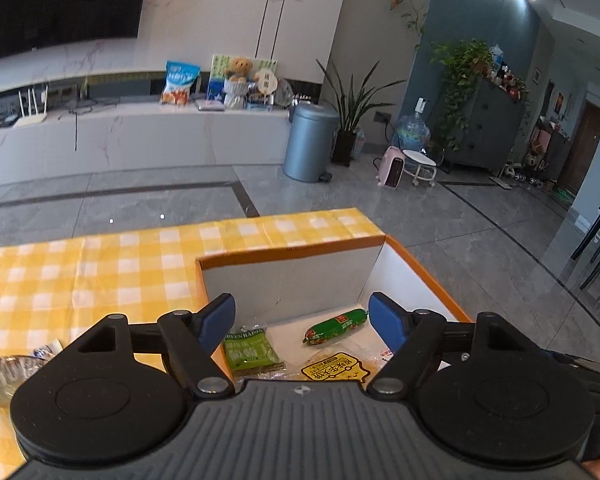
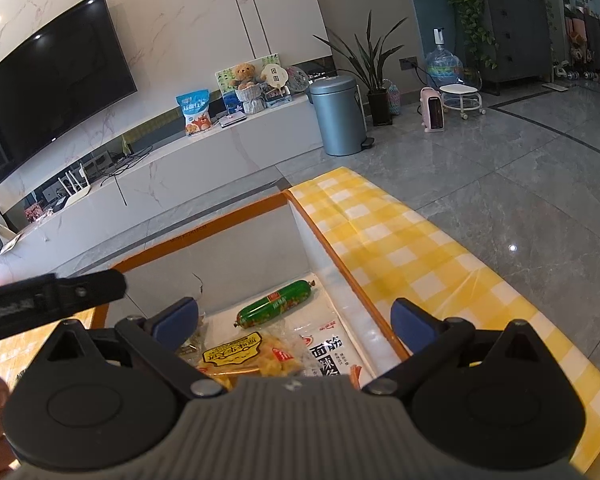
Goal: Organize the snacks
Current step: 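Open the right gripper to drop the waffle bag while left releases the raisin packet, then withdraw both open grippers from the box toward the chip bag and fruit bag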
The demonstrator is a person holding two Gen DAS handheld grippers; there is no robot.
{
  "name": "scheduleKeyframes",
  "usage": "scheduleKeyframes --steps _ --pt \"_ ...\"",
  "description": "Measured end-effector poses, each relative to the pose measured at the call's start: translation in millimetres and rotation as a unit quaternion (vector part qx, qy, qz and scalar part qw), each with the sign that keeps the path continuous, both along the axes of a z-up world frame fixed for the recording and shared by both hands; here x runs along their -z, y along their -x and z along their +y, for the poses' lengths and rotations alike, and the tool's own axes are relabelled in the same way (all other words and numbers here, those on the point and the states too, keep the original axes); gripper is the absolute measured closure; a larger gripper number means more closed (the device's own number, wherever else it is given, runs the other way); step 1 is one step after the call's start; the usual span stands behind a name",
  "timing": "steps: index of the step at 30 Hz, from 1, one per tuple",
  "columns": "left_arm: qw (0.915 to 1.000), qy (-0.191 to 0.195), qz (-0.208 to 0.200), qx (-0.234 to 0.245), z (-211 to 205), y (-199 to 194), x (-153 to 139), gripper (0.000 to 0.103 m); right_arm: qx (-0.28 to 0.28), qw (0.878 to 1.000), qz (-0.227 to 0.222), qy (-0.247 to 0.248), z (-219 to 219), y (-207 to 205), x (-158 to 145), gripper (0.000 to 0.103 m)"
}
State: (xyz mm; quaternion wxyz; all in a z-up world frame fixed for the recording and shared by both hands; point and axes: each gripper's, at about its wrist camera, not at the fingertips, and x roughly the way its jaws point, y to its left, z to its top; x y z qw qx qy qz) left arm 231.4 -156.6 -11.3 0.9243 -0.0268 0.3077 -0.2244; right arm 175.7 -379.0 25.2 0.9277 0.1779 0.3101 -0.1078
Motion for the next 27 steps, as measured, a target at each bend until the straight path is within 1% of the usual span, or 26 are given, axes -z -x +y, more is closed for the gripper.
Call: scheduleKeyframes --steps 3,7,11,14,17,19,23,25,27 --pt "1.0 0.0 -0.008 -0.002 1.5 2.1 -6.6 0.014 0.001 1.0 0.0 -0.002 0.1 1.1 -0.6 0.003" --pt "1.0 -0.003 0.004 -0.007 9.7 2.7 -13.0 0.014 0.003 1.0 0.001 -0.003 0.2 2.0 -2.4 0.003" --pt "0.9997 -0.008 0.001 -0.024 25.4 7.3 -17.7 0.014 0.007 1.0 -0.007 -0.005 0.9 3.9 -5.2 0.003" --pt "0.9999 0.001 -0.003 -0.013 38.5 13.7 -20.9 0.014 -0.006 0.999 -0.024 -0.027 2.2 7.2 -7.1 0.003" --pt "0.9999 -0.007 -0.01 -0.007 50.7 20.7 -26.4 0.014 -0.022 0.998 -0.034 -0.049 7.2 9.1 -7.6 0.003" --pt "0.9997 -0.013 -0.018 -0.012 60.8 27.5 -30.7 0.014 -0.034 0.998 -0.038 -0.039 15.8 10.7 -9.1 0.003" --pt "0.9988 -0.025 -0.034 -0.025 84.2 41.2 -37.9 0.014 -0.056 0.997 -0.059 -0.001 39.8 18.3 -15.9 0.003" --pt "0.998 -0.032 -0.039 -0.037 97.1 48.3 -39.4 0.014 -0.065 0.995 -0.073 0.0 51.0 22.6 -20.1 0.003" --pt "0.9966 -0.044 -0.043 -0.055 109.4 54.4 -38.4 0.014 -0.076 0.993 -0.092 -0.01 63.8 27.3 -25.4 0.003"
